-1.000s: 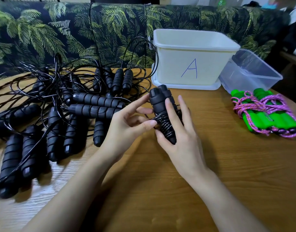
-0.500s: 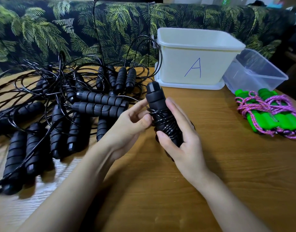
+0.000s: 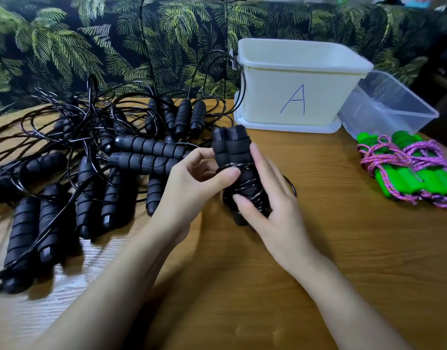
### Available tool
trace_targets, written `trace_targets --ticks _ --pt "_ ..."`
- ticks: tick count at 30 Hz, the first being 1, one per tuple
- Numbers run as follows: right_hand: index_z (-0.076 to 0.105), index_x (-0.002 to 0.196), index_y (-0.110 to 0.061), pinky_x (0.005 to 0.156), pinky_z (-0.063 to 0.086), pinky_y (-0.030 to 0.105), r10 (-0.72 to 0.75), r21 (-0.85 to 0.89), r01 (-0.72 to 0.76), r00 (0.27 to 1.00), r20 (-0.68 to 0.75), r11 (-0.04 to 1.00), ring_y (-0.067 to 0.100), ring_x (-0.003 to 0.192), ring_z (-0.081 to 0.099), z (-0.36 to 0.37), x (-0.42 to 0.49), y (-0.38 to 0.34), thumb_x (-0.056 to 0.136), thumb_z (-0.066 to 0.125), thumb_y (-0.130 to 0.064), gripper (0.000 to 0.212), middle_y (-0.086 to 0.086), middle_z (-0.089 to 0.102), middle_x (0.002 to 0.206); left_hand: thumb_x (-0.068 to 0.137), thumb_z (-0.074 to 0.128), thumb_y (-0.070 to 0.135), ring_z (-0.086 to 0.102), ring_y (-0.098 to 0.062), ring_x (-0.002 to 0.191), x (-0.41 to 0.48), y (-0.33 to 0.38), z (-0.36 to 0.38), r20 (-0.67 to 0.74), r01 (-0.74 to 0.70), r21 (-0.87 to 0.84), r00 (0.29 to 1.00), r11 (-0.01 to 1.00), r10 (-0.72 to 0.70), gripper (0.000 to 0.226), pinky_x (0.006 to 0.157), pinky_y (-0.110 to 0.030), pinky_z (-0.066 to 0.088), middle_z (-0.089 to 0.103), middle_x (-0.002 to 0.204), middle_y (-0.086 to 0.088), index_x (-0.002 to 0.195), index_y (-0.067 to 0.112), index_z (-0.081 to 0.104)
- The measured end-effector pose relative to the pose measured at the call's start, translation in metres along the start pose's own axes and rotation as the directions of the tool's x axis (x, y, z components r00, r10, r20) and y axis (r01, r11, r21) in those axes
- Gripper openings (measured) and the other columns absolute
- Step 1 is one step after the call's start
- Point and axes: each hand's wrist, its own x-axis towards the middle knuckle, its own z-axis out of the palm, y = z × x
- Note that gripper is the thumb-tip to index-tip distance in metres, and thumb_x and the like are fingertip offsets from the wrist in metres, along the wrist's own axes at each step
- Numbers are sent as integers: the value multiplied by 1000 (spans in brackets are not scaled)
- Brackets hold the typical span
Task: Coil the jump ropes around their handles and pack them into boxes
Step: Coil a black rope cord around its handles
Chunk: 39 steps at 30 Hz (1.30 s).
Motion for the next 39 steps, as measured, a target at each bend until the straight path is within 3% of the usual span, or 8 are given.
trace_targets --ticks 6,14,18,20,28,31,35,39 --pt "26 150 -33 118 31 36 162 365 -159 987 24 917 8 142 39 -11 1 -3 95 57 -17 65 -8 42 154 76 71 18 68 -9 87 -1 7 -2 60 -13 -64 998 998 17 33 78 -20 52 75 89 3 108 12 62" --pt "22 151 -36 116 33 31 185 412 -175 983 15 894 10 138 45 -10 1 -5 98 52 -20 63 -9 50 147 76 70 12 65 -6 84 2 7 -6 56 35 -124 998 992 -28 46 78 -18 50 69 82 8 120 22 60" --pt "30 150 -38 120 26 52 207 442 -193 978 17 876 16 145 35 -11 2 -2 100 51 -29 55 -4 42 155 78 67 10 68 -14 97 2 11 -8 126 68 -149 991 986 -49 48 84 -22 52 75 102 -2 124 22 60" --pt "30 149 -40 120 26 48 224 432 -216 974 33 876 11 145 34 -10 2 0 101 49 -27 53 -12 42 154 76 69 9 69 -14 93 2 12 -8 104 61 -143 993 988 -46 48 82 -22 52 75 97 -2 121 22 60" --pt "33 150 -30 118 22 19 137 2 -137 990 -42 991 2 147 25 -4 1 6 100 38 -12 53 -2 32 160 60 89 24 67 -22 88 0 2 0 -66 3 -12 998 1000 -4 55 85 -39 56 72 105 -18 109 25 65" --pt "20 153 -39 104 20 2 165 -84 -161 986 40 983 -13 144 13 0 -2 -1 89 47 -36 70 -3 19 164 60 89 21 67 -22 85 -1 0 4 -88 -12 17 996 1000 14 52 85 -42 56 71 104 -20 105 23 62" --pt "-4 153 -45 99 42 29 241 -366 -204 969 57 908 2 148 19 2 -2 -9 70 62 -67 108 -14 5 166 56 91 29 69 -32 87 -4 -2 6 -73 -45 82 996 996 51 58 81 -42 57 73 97 -9 103 22 59" --pt "6 155 -35 88 49 36 236 -456 -223 971 -31 862 11 143 31 4 -3 -3 68 76 -57 114 -11 13 165 62 93 25 68 -21 82 -2 -2 4 20 -82 137 997 987 80 58 77 -35 58 73 97 1 110 20 60"
